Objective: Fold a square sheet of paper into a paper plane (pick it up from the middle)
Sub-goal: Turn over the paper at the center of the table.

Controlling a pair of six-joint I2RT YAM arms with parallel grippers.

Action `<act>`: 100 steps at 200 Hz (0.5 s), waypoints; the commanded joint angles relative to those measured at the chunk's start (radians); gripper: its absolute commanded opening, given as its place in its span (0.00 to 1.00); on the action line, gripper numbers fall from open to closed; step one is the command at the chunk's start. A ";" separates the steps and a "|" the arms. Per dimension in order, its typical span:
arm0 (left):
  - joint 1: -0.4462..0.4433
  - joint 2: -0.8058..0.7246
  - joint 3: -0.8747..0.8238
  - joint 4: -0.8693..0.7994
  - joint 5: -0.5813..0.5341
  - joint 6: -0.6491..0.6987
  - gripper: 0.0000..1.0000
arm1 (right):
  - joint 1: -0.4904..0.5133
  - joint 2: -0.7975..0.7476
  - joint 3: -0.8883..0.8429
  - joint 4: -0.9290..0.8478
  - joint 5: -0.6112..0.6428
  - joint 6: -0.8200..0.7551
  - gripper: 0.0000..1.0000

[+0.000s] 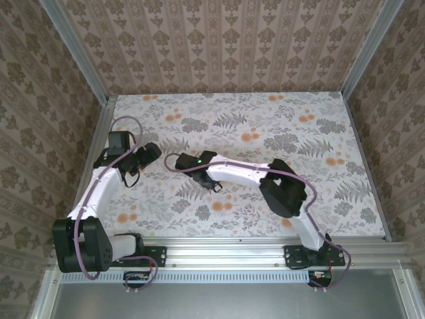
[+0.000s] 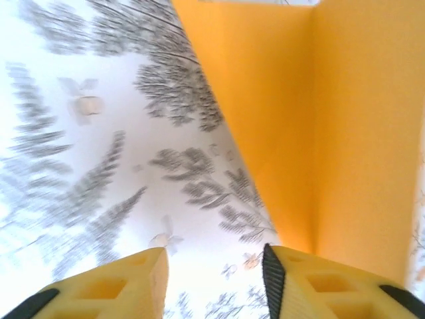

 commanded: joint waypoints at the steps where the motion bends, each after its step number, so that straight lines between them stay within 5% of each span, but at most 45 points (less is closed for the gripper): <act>1: 0.011 -0.009 0.035 -0.008 0.039 0.042 0.86 | 0.010 -0.140 -0.073 0.082 -0.151 -0.006 0.50; 39: 0.009 0.004 0.041 0.004 0.070 0.069 0.87 | -0.017 -0.310 -0.280 0.204 -0.129 -0.040 0.66; 58: 0.007 0.013 0.044 0.008 0.080 0.070 0.88 | -0.035 -0.377 -0.413 0.316 -0.119 -0.135 0.99; 100: 0.000 0.044 0.049 0.022 0.114 0.072 0.88 | -0.035 -0.417 -0.631 0.593 -0.048 -0.410 1.00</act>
